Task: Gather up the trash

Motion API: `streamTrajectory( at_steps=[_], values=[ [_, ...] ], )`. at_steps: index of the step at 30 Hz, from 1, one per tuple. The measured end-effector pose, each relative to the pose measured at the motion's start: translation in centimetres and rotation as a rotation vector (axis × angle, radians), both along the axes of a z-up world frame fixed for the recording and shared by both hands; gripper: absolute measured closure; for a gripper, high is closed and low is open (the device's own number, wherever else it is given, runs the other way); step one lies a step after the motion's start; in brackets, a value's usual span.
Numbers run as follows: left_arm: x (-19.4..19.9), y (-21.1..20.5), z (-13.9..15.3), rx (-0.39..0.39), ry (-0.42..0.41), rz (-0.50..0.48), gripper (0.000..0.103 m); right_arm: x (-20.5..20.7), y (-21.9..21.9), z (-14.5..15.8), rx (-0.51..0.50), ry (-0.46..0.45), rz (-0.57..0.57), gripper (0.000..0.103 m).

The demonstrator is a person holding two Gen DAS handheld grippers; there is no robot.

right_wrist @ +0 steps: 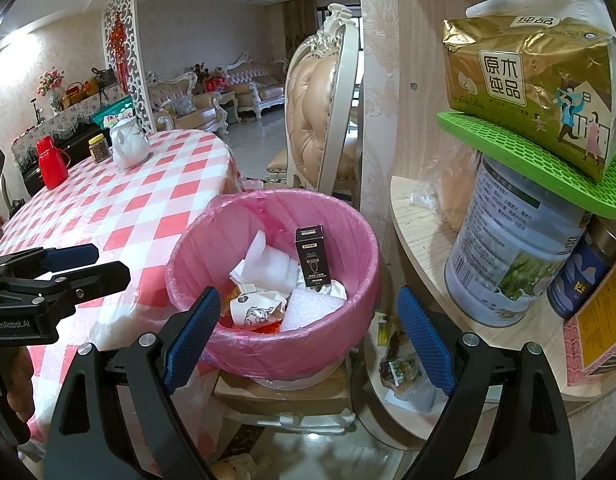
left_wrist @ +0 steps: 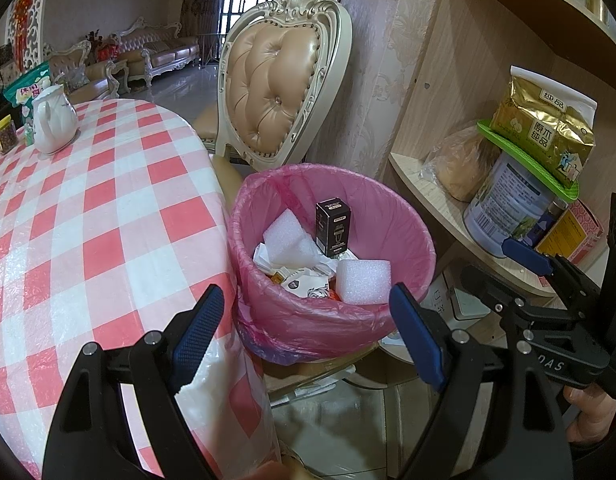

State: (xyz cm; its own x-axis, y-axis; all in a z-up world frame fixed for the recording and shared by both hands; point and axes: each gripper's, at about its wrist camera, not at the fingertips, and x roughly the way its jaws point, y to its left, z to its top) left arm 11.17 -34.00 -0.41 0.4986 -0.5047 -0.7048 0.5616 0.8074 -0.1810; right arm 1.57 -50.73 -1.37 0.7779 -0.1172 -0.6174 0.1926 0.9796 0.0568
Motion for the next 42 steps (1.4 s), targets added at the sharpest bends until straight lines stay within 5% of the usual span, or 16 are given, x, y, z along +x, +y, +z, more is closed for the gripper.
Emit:
streamTrajectory(
  at_steps=[33, 42],
  values=[
    [0.0, 0.0, 0.2, -0.002, 0.0, -0.003, 0.017, 0.0, 0.0, 0.0, 0.0, -0.001, 0.001, 0.018],
    [-0.5, -0.6, 1.2, 0.009, -0.068, -0.018, 0.014, 0.1, 0.1, 0.0, -0.001, -0.001, -0.001, 0.018]
  ],
)
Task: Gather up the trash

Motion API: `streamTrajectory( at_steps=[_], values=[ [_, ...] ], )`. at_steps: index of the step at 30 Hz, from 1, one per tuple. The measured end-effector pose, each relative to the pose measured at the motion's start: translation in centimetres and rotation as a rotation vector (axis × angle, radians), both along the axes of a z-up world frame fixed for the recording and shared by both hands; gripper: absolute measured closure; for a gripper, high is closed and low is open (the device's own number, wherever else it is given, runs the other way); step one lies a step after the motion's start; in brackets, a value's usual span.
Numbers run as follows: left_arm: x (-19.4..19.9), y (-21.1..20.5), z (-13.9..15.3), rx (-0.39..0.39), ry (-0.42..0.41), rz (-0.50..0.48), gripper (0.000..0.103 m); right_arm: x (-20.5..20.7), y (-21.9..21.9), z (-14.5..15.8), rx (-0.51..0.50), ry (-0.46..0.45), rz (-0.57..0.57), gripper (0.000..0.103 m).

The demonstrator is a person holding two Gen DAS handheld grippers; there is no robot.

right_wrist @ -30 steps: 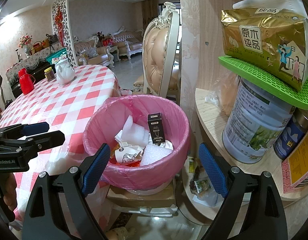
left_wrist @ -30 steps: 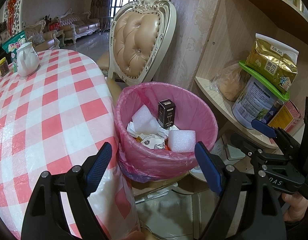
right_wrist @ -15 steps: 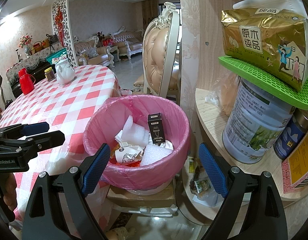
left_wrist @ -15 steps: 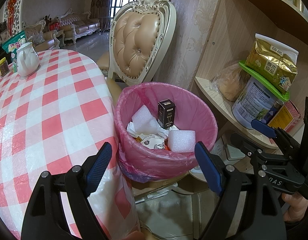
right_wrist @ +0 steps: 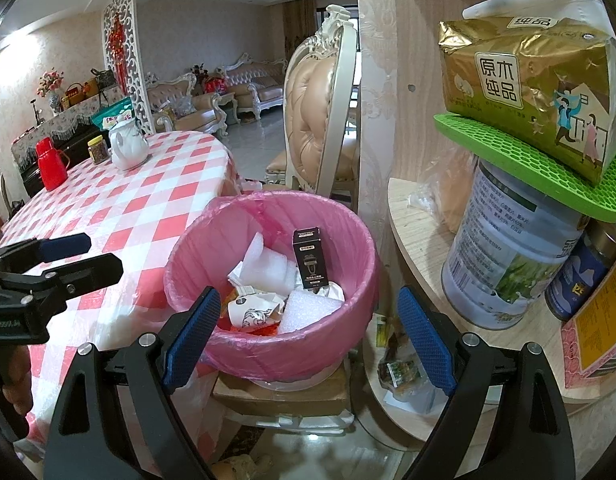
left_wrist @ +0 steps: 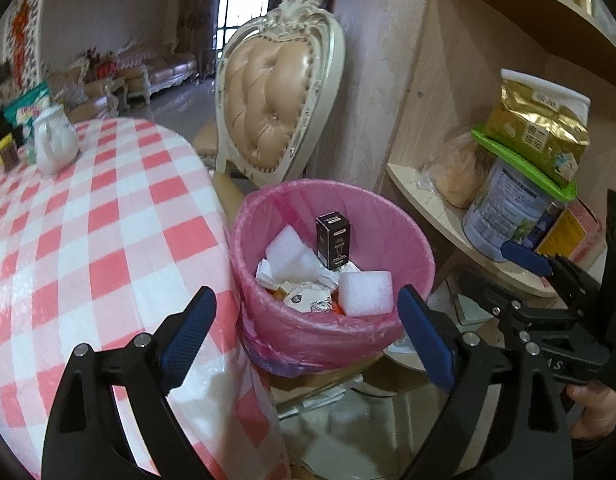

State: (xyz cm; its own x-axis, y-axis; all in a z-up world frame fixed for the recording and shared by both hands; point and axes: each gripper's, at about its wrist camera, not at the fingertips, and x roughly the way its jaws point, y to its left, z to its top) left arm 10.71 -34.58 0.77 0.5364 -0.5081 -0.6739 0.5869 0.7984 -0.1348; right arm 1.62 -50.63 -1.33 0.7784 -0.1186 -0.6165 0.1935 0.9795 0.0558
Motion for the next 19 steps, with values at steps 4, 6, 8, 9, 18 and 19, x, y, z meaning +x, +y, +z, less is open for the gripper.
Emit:
streamTrajectory(
  at_steps=[4, 6, 8, 9, 18, 19],
  values=[
    [0.07, -0.06, 0.12, -0.005, 0.008, -0.002, 0.014, 0.11, -0.11, 0.06, 0.001, 0.001, -0.002, 0.018],
    [0.05, -0.12, 0.11, -0.006, 0.011, -0.006, 0.014, 0.09, -0.1, 0.05, 0.0, 0.0, -0.002, 0.018],
    [-0.02, -0.17, 0.12, -0.008, 0.012, -0.013, 0.014, 0.11, -0.05, 0.03, 0.002, 0.0, -0.003, 0.018],
    [-0.05, -0.23, 0.14, -0.007, 0.013, -0.014, 0.014, 0.09, -0.13, 0.04, 0.001, 0.0, -0.002, 0.018],
    [-0.1, -0.14, 0.17, -0.001, 0.009, -0.004, 0.014, 0.08, -0.26, 0.1, 0.003, 0.0, -0.001, 0.018],
    [-0.11, -0.13, 0.17, -0.001, 0.01, -0.005, 0.014, 0.12, -0.27, 0.1, 0.003, 0.0, -0.001, 0.018]
  ],
)
